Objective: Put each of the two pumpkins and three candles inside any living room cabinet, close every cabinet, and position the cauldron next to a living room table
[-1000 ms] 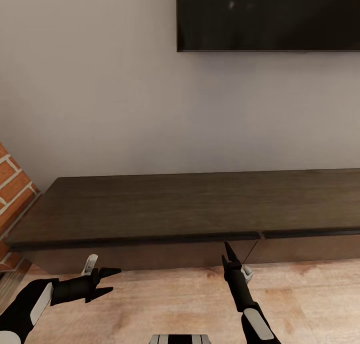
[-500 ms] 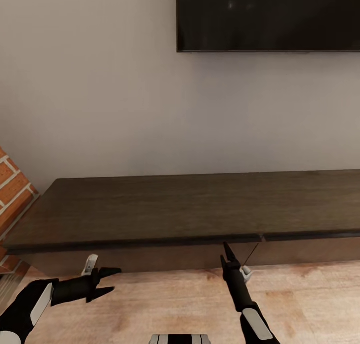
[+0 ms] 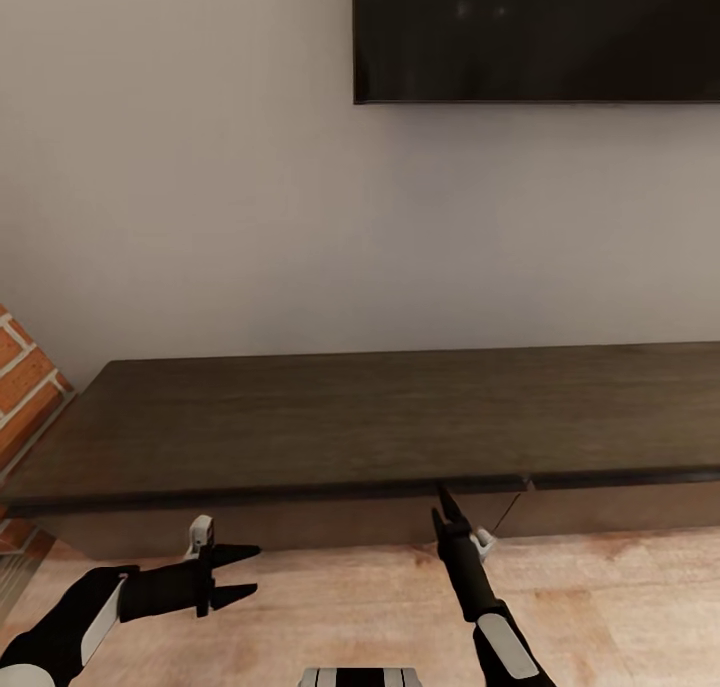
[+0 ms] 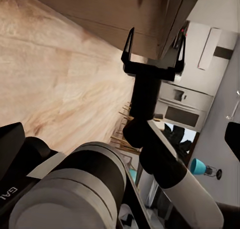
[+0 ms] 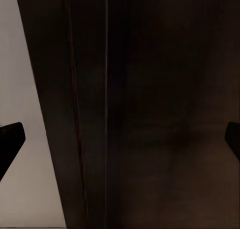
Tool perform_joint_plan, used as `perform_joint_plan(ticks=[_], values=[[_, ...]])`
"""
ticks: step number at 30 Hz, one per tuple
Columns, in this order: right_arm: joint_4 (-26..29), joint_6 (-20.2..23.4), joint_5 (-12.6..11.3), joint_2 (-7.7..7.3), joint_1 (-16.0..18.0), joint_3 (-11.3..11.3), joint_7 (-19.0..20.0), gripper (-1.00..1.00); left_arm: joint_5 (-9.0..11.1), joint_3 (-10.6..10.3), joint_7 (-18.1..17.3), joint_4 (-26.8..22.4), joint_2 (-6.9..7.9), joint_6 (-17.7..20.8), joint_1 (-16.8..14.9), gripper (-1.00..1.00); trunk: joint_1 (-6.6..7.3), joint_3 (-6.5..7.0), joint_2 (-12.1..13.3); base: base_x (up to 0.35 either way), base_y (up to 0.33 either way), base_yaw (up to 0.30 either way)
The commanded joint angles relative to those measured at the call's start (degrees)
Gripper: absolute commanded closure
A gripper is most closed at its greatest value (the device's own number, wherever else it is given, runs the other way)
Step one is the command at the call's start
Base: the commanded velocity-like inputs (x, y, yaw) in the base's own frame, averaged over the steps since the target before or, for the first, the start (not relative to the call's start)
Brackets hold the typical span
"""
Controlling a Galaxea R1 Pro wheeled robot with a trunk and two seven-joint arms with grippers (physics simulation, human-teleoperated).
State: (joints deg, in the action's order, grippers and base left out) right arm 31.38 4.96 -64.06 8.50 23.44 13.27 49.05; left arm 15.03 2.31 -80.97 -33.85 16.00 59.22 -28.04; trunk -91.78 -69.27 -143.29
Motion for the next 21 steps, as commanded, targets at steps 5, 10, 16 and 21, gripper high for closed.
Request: perform_joint_plan(ticks=[5, 10, 16, 21], values=[[0.0, 0.0, 0.0, 0.08, 0.0, -0.3, -0.1, -1.00, 0.1, -0.2, -0.3, 0.0, 0.06, 0.0, 0.0, -1.00, 0.00, 0.00, 0.0, 0.071, 0.000, 0.000], [0.0, 0.1, -0.1, 0.17, 0.0, -0.3, -0.2, -1.00, 0.2, -0.2, -0.3, 0.0, 0.08, 0.0, 0.0, -1.00, 0.00, 0.00, 0.0, 0.019, 0.000, 0.000], [0.0, 0.1, -0.2, 0.12, 0.0, -0.3, -0.2, -1.00, 0.2, -0.3, -0.3, 0.0, 0.09, 0.0, 0.0, -1.00, 0.00, 0.00, 0.0, 0.003, 0.000, 0.000], [0.0, 0.1, -0.1, 0.13, 0.0, -0.3, -0.2, -1.00, 0.1, -0.3, -0.3, 0.0, 0.09, 0.0, 0.0, -1.00, 0.00, 0.00, 0.0, 0.000, 0.000, 0.000]])
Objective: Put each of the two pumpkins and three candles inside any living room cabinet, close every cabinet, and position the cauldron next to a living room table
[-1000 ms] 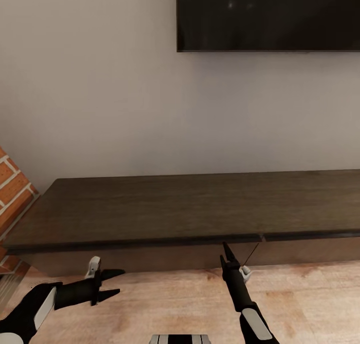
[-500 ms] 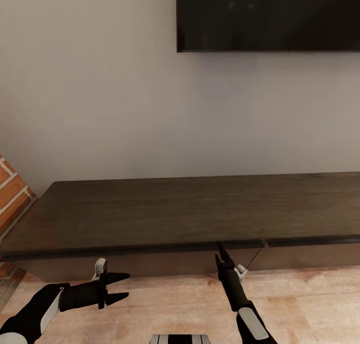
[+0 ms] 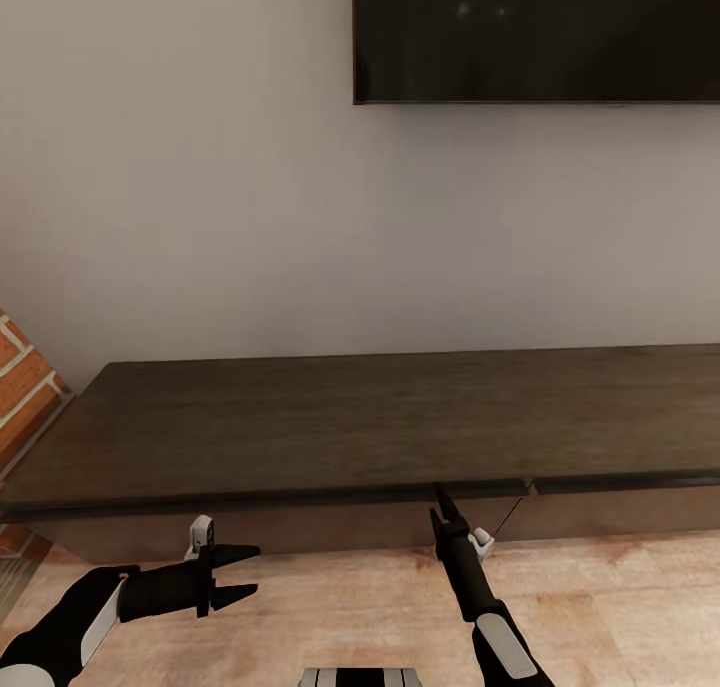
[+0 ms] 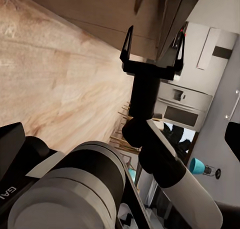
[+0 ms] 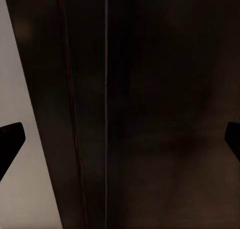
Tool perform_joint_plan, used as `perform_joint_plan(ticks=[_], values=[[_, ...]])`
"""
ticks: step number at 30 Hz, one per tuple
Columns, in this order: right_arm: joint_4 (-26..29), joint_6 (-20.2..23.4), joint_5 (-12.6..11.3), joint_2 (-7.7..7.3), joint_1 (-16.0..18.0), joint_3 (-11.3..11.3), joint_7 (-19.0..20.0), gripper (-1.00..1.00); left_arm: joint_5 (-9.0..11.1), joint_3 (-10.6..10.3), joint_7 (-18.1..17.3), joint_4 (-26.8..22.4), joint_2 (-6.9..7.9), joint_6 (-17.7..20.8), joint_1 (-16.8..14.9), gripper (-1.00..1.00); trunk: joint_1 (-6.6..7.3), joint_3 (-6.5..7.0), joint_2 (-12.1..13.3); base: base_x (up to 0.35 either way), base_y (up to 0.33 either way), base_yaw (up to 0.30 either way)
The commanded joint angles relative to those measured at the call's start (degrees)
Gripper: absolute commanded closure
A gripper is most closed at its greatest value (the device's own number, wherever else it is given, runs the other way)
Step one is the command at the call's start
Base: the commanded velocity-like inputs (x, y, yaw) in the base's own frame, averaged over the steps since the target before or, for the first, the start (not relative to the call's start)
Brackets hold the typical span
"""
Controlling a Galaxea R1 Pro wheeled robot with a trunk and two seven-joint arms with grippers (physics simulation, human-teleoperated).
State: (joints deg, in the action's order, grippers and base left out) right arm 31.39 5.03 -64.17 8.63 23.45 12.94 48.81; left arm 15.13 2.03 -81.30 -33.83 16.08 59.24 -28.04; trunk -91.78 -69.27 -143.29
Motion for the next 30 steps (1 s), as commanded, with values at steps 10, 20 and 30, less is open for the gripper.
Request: perform_joint_plan(ticks=[10, 20, 30], values=[[0.0, 0.1, 0.0, -0.02, 0.0, 0.0, -0.1, 1.00, 0.0, 0.0, 0.0, 0.0, 0.00, 0.0, 0.0, -1.00, 0.00, 0.00, 0.0, 0.000, 0.000, 0.000], [0.0, 0.1, 0.0, -0.02, 0.0, 0.0, 0.0, 1.00, -0.1, 0.0, 0.0, 0.0, 0.00, 0.0, 0.0, -1.00, 0.00, 0.00, 0.0, 0.000, 0.000, 0.000], [0.0, 0.1, 0.0, -0.02, 0.0, 0.0, 0.0, 1.00, -0.3, 0.0, 0.0, 0.0, 0.00, 0.0, 0.0, -1.00, 0.00, 0.00, 0.0, -0.022, 0.000, 0.000]])
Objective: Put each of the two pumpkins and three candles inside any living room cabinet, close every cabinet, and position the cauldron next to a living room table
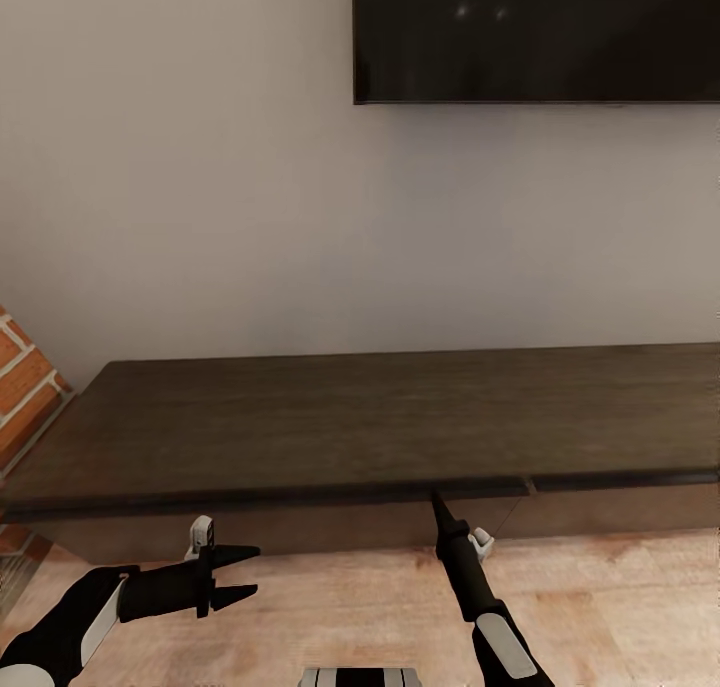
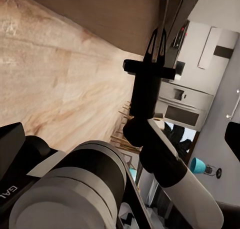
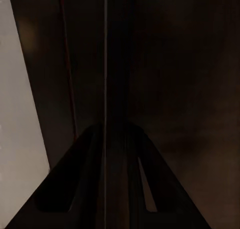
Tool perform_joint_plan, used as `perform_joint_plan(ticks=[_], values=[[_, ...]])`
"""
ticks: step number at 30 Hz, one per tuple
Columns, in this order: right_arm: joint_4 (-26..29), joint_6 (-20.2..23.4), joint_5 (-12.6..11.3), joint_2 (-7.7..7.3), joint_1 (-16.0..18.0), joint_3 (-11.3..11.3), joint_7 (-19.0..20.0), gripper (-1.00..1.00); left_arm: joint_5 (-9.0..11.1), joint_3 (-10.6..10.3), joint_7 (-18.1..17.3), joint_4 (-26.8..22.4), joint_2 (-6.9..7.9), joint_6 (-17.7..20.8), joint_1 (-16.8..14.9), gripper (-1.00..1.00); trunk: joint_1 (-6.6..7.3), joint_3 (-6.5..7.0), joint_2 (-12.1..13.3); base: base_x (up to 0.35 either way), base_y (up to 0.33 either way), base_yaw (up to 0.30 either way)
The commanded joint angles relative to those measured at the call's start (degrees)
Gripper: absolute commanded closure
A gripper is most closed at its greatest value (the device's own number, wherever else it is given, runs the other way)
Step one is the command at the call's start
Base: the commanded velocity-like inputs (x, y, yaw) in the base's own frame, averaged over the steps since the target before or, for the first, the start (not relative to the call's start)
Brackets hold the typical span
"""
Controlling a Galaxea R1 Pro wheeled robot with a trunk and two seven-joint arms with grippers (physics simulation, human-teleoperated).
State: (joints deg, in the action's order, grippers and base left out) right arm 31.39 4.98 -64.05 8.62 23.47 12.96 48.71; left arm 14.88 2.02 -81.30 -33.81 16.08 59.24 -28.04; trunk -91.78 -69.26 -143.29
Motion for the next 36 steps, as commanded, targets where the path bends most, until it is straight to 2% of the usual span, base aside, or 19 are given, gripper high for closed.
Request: perform_joint_plan(ticks=[1, 21, 36], values=[[0.0, 0.2, -0.1, 0.00, 0.0, 0.0, 0.1, 1.00, 0.0, 0.0, 0.0, 0.0, 0.00, 0.0, 0.0, -1.00, 0.00, 0.00, 0.0, -0.141, 0.000, 0.000], [0.0, 0.2, -0.1, 0.00, 0.0, 0.0, 0.1, 1.00, 0.0, -0.1, 0.0, 0.0, 0.00, 0.0, 0.0, -1.00, 0.00, 0.00, 0.0, -0.267, 0.000, 0.000], [0.0, 0.2, -0.1, -0.01, 0.0, 0.0, 0.1, 1.00, 0.0, -0.1, 0.0, 0.0, 0.00, 0.0, 0.0, -1.00, 0.00, 0.00, 0.0, -0.112, 0.000, 0.000]])
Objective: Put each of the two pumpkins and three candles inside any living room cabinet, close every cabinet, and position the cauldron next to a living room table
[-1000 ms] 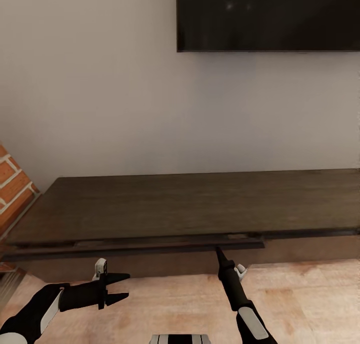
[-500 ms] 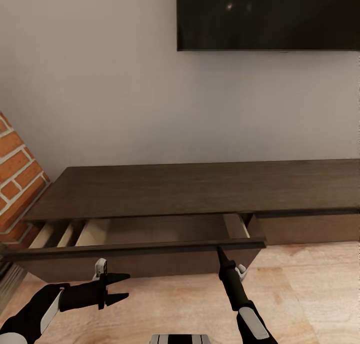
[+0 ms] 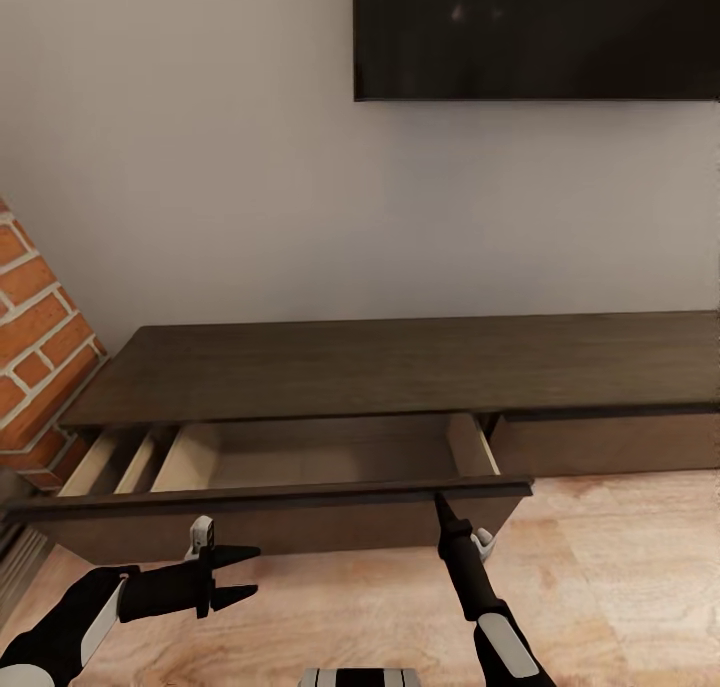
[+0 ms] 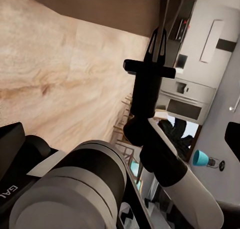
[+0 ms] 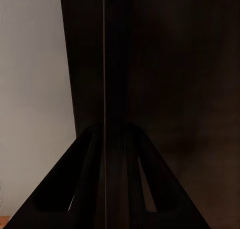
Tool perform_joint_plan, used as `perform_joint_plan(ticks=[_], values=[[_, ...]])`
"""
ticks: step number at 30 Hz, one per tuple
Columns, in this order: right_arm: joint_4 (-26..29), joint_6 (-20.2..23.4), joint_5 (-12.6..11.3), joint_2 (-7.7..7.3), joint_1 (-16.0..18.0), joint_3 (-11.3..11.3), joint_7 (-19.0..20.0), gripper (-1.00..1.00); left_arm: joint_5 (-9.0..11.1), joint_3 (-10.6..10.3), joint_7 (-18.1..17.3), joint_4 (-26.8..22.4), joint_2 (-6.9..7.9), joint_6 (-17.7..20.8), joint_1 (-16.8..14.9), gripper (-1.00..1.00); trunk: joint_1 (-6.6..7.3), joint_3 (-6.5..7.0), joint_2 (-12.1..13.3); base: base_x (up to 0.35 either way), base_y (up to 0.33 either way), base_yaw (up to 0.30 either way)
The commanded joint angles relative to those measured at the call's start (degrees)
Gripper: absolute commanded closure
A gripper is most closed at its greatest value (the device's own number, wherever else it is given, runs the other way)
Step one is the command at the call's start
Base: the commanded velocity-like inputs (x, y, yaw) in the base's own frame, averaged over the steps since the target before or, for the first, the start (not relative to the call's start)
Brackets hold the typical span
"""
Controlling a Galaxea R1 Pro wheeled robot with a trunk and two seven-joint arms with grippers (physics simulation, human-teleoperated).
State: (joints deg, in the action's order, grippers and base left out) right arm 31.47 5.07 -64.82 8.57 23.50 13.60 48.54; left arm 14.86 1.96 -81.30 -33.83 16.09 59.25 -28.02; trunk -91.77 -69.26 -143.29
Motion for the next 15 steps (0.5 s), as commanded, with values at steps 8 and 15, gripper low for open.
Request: perform_joint_plan(ticks=[8, 15], values=[[-0.1, 0.1, 0.7, -0.03, 0.0, -0.7, 0.2, 1.00, 0.1, 0.0, 0.0, 0.0, -0.01, 0.0, 0.0, -1.00, 0.00, -0.01, 0.0, -0.157, 0.000, 0.000], [-0.1, 0.1, 0.7, -0.04, -0.1, -0.7, 0.2, 1.00, 0.1, 0.0, 0.0, 0.0, -0.01, 0.0, 0.0, -1.00, 0.00, -0.01, 0.0, -0.165, 0.000, 0.000]])
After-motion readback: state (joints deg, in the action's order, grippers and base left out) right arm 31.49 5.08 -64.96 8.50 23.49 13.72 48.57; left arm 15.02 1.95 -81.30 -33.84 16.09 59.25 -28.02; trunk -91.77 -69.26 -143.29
